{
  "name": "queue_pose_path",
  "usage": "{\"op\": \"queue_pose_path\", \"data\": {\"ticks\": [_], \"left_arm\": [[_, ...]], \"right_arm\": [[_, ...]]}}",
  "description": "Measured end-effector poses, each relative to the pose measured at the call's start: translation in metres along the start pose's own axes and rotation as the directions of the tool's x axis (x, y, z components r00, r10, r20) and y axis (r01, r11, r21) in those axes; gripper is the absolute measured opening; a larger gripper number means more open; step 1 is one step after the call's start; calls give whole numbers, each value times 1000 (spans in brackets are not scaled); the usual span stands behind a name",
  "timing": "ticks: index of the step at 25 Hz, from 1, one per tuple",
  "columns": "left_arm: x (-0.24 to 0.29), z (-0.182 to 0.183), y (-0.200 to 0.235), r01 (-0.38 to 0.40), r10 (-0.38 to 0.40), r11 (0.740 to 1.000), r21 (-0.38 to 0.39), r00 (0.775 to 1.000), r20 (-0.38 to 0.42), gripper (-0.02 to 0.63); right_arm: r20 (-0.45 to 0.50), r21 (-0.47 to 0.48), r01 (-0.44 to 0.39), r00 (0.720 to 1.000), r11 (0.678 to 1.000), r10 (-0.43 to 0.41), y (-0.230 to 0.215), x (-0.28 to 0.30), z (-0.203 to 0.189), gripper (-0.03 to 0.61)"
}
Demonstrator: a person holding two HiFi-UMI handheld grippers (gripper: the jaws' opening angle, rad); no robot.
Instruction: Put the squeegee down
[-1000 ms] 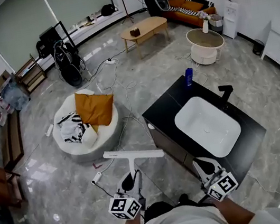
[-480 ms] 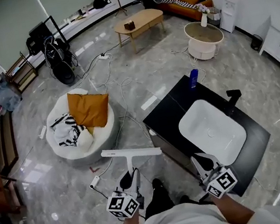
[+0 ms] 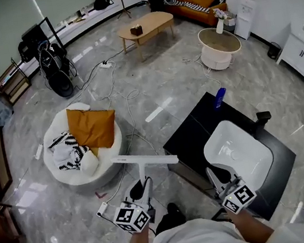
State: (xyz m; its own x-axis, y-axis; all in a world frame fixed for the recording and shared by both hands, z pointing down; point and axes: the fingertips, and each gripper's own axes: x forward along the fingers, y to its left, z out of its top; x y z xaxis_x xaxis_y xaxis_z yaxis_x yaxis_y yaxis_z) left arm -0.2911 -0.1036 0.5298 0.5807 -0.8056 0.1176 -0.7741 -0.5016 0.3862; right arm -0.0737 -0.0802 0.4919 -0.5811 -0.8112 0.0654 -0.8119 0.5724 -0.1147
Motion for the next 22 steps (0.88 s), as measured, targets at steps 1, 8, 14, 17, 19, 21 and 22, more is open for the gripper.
{"op": "queue_pose_path", "data": {"ticks": [1, 8, 14, 17, 19, 21, 22], "left_arm": [[5, 1, 6, 14, -14, 1000, 0, 1000, -7, 83], [32, 0, 33, 95, -97, 995, -20, 994, -60, 83], [67, -2, 36, 158, -161, 987, -39, 983, -90, 83], [86, 0, 32, 190, -192, 981, -33, 976, -105, 83], [100, 2, 31, 204, -206, 978, -29, 972, -114, 83], [115, 5, 28, 216, -218, 976, -27, 968, -123, 83], [123, 8, 27, 223, -224, 975, -23, 966, -129, 83]], "right_arm": [[2, 1, 8, 1000, 1000, -8, 0, 7, 0, 15], [-10, 28, 77, 997, 997, -77, -6, 35, -9, 15], [-17, 38, 153, 988, 987, -153, -30, 33, -13, 15], [-11, 44, 184, 983, 982, -184, -43, 33, -14, 15], [-1, 48, 202, 979, 978, -202, -55, 35, -13, 15], [14, 50, 219, 975, 974, -220, -69, 37, -8, 15], [22, 51, 227, 973, 973, -228, -76, 38, -5, 15]]}}
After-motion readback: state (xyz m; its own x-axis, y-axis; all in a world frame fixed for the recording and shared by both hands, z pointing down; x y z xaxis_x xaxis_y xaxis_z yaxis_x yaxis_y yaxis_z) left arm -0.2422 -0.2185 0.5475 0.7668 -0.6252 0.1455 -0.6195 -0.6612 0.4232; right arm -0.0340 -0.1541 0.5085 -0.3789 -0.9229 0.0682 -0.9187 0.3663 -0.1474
